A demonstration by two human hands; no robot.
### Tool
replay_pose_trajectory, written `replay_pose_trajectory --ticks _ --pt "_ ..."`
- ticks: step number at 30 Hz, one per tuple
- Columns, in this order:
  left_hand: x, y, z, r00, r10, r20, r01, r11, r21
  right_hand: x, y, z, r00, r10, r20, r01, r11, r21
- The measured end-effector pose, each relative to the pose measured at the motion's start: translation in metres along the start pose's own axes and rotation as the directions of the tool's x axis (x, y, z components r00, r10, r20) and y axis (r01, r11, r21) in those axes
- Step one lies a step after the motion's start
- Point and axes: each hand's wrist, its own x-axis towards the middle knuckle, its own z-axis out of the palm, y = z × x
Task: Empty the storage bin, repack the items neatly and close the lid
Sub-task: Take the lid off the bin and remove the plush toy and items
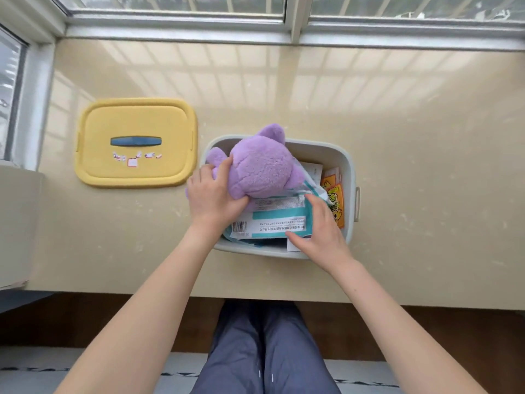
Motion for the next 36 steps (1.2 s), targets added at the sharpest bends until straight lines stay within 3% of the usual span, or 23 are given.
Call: replay_pose_trajectory --ticks 4,8,15,19,23,30,36 --pt "-0.017 -0.020 -0.022 0.976 -0.208 -0.066 0.198 0.972 -0.129 0.001 -0.004 0.000 0.994 -0.105 -0.012 0.100 0.974 -0.203" --pt "-0.037 -0.033 -0.036 0.942 -0.336 0.012 0.329 0.912 -0.245 0.017 -0.017 0.006 0.971 -0.190 0.144 0.228 0.917 -0.327" --pt "-0.058 -0.046 -0.034 0.922 -0.386 -0.033 0.349 0.865 -0.359 0.053 -0.024 0.014 0.894 -0.263 0.363 0.416 0.787 -0.455" --pt "-0.071 -0.045 -0.036 0.867 -0.498 0.009 0.439 0.755 -0.486 0.060 -0.030 0.017 0.863 -0.284 0.419 0.480 0.720 -0.502" --pt "-0.078 -0.048 -0.033 0.839 -0.531 0.119 0.507 0.685 -0.523 0.058 -0.031 0.018 0.880 -0.315 0.355 0.461 0.741 -0.487" --pt "-0.081 -0.064 -0.034 0.887 -0.384 0.255 0.461 0.724 -0.513 0.051 -0.025 0.013 0.952 -0.276 0.136 0.307 0.844 -0.439" --pt "-0.077 -0.067 -0.039 0.907 -0.353 0.232 0.422 0.752 -0.507 0.042 -0.028 -0.001 0.969 -0.217 -0.122 0.165 0.926 -0.341"
